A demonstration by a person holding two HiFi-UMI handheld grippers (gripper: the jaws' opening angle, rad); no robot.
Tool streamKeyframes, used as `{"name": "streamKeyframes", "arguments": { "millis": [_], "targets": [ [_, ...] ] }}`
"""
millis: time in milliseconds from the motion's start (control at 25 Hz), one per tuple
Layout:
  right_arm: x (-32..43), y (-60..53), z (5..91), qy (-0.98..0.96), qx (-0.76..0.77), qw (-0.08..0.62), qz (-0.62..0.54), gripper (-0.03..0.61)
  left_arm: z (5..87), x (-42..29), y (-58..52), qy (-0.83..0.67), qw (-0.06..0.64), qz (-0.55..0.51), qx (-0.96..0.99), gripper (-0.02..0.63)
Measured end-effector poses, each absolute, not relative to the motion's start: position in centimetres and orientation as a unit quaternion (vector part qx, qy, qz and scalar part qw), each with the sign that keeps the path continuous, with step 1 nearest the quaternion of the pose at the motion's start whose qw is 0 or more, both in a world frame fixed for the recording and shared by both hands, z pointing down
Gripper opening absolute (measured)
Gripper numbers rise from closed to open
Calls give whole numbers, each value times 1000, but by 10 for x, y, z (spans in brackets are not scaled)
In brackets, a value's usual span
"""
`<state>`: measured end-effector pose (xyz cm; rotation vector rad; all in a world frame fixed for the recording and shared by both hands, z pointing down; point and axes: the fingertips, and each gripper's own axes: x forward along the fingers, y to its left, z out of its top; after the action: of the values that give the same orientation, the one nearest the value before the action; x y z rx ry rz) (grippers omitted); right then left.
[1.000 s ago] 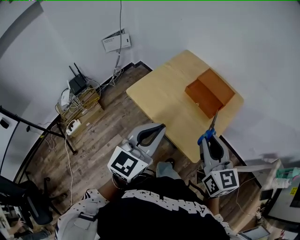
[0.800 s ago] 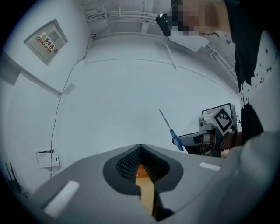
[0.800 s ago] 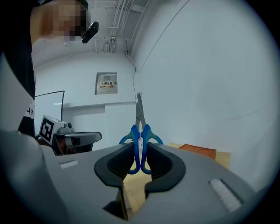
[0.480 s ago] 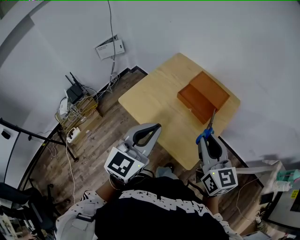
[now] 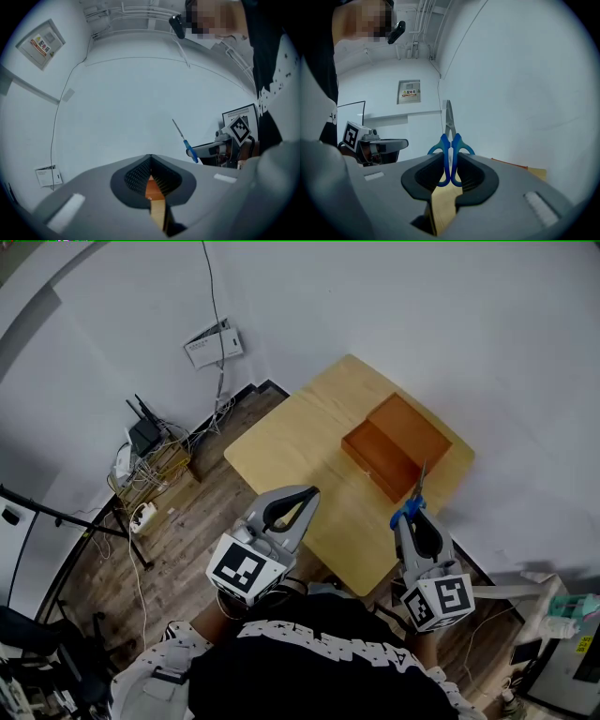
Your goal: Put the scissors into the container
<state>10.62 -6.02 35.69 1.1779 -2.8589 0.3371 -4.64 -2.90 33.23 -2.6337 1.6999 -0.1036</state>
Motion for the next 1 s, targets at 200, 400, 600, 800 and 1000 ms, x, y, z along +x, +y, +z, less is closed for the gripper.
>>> {"name": "streamKeyframes", "arguments": {
  "millis": [200, 400, 600, 800, 1000],
  "targets": [
    [110, -78, 360, -920, 377, 20, 107, 102, 332, -49, -44, 549, 1, -36, -835, 2],
    [116, -93, 364, -913, 394, 16, 109, 101, 334, -49, -59, 541, -7, -39, -840, 2],
    [115, -107, 371, -900, 420, 24, 112, 102, 335, -48, -87, 517, -10, -43, -855, 2],
    [117, -129, 375, -879, 462, 24, 115, 103, 333, -45, -125, 476, -9, -40, -879, 2],
    [114, -148, 384, -861, 494, 49, 112, 101, 335, -46, -156, 441, -9, -42, -896, 2]
  ]
}}
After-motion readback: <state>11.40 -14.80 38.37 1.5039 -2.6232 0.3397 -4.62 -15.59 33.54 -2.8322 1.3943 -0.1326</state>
